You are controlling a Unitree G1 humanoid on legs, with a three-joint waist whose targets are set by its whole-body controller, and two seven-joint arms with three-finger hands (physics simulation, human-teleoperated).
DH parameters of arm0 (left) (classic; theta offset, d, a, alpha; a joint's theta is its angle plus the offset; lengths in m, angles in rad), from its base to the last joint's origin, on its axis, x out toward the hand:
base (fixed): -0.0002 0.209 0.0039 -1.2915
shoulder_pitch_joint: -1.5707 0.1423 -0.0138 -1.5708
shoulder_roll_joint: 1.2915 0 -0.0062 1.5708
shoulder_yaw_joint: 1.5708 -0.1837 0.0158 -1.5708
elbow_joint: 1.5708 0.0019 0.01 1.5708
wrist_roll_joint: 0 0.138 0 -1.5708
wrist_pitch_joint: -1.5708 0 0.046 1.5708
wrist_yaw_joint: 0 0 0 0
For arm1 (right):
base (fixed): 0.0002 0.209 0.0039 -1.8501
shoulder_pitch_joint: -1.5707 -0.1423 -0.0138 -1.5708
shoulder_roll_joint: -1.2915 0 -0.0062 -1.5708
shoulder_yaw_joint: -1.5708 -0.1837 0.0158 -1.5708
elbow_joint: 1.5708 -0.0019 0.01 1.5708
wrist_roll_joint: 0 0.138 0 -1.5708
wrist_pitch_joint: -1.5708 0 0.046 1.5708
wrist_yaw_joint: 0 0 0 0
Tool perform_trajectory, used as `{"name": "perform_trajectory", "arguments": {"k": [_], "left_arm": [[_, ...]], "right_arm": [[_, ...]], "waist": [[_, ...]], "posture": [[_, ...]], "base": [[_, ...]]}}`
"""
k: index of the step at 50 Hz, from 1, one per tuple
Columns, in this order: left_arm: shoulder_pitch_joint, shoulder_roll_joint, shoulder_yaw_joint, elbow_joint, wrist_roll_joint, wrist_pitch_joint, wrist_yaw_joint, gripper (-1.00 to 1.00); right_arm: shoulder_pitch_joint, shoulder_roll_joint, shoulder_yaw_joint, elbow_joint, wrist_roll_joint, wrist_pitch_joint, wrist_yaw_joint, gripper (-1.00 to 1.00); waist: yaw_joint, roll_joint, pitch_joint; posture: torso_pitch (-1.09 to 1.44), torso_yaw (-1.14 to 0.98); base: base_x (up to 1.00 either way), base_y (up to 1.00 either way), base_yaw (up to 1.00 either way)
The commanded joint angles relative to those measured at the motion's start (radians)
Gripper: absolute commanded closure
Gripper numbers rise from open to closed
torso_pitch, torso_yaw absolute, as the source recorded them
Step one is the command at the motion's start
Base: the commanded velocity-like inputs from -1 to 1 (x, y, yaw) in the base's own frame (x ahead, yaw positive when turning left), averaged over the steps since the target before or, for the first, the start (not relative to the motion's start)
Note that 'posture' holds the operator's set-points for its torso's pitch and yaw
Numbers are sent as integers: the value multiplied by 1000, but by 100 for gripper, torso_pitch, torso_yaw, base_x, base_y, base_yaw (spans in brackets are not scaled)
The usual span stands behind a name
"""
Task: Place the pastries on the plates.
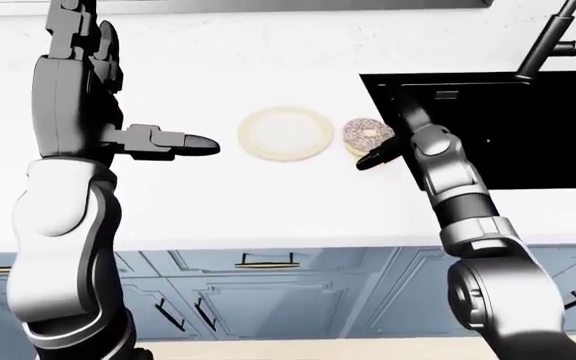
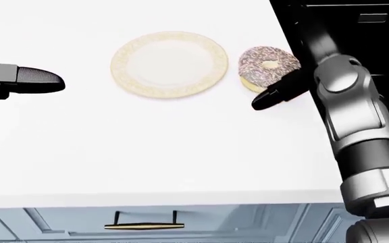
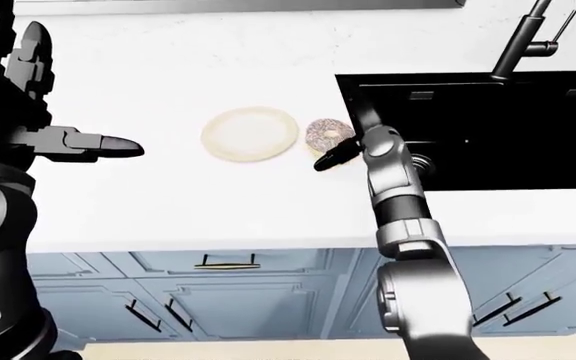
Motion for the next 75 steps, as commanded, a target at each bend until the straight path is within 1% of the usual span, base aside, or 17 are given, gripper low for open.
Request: {"name": "perform_trajectory", "arguments": {"k": [1, 6, 7, 9, 10, 11, 18, 21, 25, 34, 40, 42, 45, 54, 61, 68, 75], "left_arm": [[-31, 12, 8, -23, 2, -22, 3, -100], [-40, 13, 4, -16, 4, -22, 2, -100], [-42, 13, 3, -12, 5, -25, 3, -100], [-40, 10, 1, -11, 6, -29, 2, -100], [-39, 10, 1, -10, 7, -30, 2, -100], [-38, 10, 4, -12, 6, -29, 2, -100], [-30, 11, 8, -24, 5, -25, 0, -100], [-28, 12, 12, -26, 2, -24, -1, -100], [-22, 11, 11, -27, 2, -27, 0, -100], [-5, 10, 19, -38, -3, -30, 0, -100], [-1, 11, 18, -40, -2, -31, 2, -100], [0, 10, 18, -42, -3, -30, 3, -100], [-1, 11, 19, -45, -3, -27, 3, -100], [-23, 20, 18, -38, -3, -15, 1, -100], [-21, 18, 16, -31, -1, -25, 0, -100], [-19, 18, 19, -33, -1, -25, 0, -100], [-8, 21, 27, -49, -7, -16, 0, -100]], "right_arm": [[-46, -15, -6, -30, -3, -30, -17, -100], [-58, -19, -4, -13, -8, -32, -18, -100], [-59, -17, -3, -10, -10, -32, -21, -91], [-63, -16, -3, 2, -10, -36, -23, -83], [-65, -15, -4, 8, -10, -38, -25, -84], [-69, -14, -4, 19, -8, -43, -30, -78], [-91, -8, -1, 89, -4, -80, -51, -69], [-90, -8, 1, 107, -4, -94, -56, -58], [-94, -8, 2, 110, -4, -94, -57, -55], [-96, -7, 5, 126, -8, -102, -61, -33], [-89, -9, 4, 120, -11, -102, -62, -22], [-89, -10, 3, 119, -11, -102, -64, -17], [-87, -13, 3, 116, -15, -103, -70, 5], [-134, -29, -2, 128, -17, -108, -89, 53], [-173, -39, -3, 136, -20, -106, -98, 82], [-241, -43, -2, 163, -22, -110, -97, 94], [-300, -2, 4, 228, -14, -148, -98, 100]], "waist": [[0, 0, -28], [0, 0, -29], [0, 0, -29], [0, 0, -29], [0, 0, -29], [-1, 0, -30], [-3, 3, -31], [-5, 4, -32], [-5, 4, -33], [-8, 7, -34], [-8, 8, -35], [-8, 8, -36], [-8, 9, -37], [-7, 10, -38], [-7, 11, -37], [-8, 11, -34], [-10, 13, -30]], "posture": [[0, 0], [0, 0], [0, 0], [0, 0], [0, 0], [0, 0], [0, 0], [0, 0], [0, 0], [0, 0], [0, 0], [0, 0], [0, 0], [0, 0], [0, 0], [0, 0], [0, 0]], "base": [[0, 0, 0], [0, 0, 0], [0, 0, 0], [0, 0, 0], [0, 0, 0], [0, 0, 0], [0, 0, 0], [0, 0, 0], [0, 0, 0], [0, 0, 0], [0, 0, 0], [0, 0, 0], [0, 0, 0], [0, 0, 0], [0, 0, 0], [0, 0, 0], [0, 0, 0]]}}
